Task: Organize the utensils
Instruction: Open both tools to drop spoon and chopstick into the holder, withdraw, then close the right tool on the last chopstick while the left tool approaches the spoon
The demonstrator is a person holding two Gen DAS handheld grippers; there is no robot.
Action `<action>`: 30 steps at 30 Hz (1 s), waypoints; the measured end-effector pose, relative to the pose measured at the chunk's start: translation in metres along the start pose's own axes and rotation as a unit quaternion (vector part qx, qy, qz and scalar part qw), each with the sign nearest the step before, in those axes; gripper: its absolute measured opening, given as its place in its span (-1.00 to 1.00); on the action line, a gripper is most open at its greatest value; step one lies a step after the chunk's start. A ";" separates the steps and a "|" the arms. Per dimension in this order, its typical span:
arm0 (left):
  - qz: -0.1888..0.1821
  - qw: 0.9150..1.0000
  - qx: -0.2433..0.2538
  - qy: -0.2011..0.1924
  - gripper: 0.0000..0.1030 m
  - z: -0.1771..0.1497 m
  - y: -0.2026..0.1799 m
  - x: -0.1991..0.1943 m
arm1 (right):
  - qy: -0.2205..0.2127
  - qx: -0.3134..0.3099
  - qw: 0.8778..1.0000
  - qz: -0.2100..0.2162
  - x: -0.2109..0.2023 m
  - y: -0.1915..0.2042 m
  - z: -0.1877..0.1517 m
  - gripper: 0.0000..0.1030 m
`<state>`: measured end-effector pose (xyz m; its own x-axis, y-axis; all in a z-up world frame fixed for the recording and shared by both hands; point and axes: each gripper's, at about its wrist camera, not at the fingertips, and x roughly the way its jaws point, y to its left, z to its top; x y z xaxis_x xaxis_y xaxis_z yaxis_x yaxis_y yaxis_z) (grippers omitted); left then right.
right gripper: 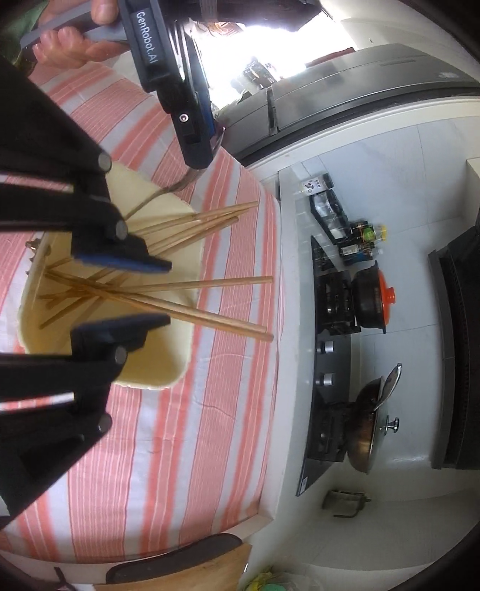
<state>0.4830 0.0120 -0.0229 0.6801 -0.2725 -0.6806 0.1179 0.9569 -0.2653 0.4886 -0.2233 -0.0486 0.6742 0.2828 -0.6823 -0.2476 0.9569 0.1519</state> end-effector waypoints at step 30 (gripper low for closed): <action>0.010 1.000 0.023 0.003 0.95 -0.323 -0.010 -0.182 | 0.020 0.038 0.994 -0.096 -0.201 0.078 -0.333 -0.23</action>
<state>0.1241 0.0199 -0.1168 0.6777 -0.2542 -0.6900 0.1378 0.9656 -0.2205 0.1020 -0.2276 -0.1375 0.6753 0.0938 -0.7316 -0.0634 0.9956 0.0691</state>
